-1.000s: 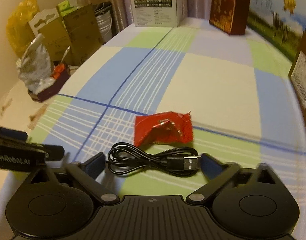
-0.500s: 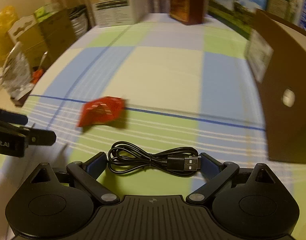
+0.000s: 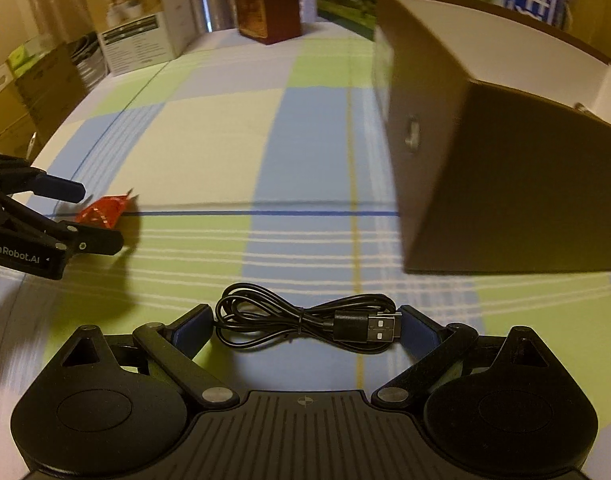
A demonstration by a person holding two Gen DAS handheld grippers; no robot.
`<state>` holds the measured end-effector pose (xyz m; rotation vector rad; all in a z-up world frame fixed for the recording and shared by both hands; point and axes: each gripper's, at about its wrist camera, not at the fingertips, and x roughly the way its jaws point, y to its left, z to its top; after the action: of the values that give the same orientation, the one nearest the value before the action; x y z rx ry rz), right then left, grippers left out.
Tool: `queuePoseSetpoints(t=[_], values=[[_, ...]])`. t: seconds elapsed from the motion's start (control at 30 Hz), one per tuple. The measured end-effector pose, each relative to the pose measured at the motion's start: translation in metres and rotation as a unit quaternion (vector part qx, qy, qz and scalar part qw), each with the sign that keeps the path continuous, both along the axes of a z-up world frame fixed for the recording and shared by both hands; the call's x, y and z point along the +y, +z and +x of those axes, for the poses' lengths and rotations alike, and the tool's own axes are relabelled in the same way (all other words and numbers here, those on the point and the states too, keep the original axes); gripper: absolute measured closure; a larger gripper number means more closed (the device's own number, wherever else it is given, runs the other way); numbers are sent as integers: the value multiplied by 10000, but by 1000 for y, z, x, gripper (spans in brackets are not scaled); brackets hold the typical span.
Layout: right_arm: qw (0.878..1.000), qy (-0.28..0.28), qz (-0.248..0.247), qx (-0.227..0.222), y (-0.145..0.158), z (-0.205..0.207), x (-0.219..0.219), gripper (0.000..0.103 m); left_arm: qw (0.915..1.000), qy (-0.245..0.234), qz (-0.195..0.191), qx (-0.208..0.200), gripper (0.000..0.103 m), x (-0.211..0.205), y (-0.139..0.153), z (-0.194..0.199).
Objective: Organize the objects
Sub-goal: 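Grasp the black USB cable with the right gripper while the left grasps the red packet, then carry the red packet and black cable over the cardboard box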
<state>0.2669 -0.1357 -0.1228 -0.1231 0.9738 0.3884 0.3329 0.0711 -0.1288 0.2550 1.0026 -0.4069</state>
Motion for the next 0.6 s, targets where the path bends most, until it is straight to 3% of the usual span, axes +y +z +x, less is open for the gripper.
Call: queuePoseSetpoints(t=[0.1,0.17,0.27,0.6], values=[[10000,-12,9,0,2,-2,-6,9,10000,-10,-63,29,41,-2,1,-3],[10000,-4,8,-2,3,-4,-8,9,9999,10,-77,91,66,-5,1,-6],[10000,31,6,-8,3,-6,-9,9,9993,296,-162,182,71,-8,2,-12],[9999,150,-16,45,5,-24,-21,9,9912,1177,-185,574,73,-21,11,-55]])
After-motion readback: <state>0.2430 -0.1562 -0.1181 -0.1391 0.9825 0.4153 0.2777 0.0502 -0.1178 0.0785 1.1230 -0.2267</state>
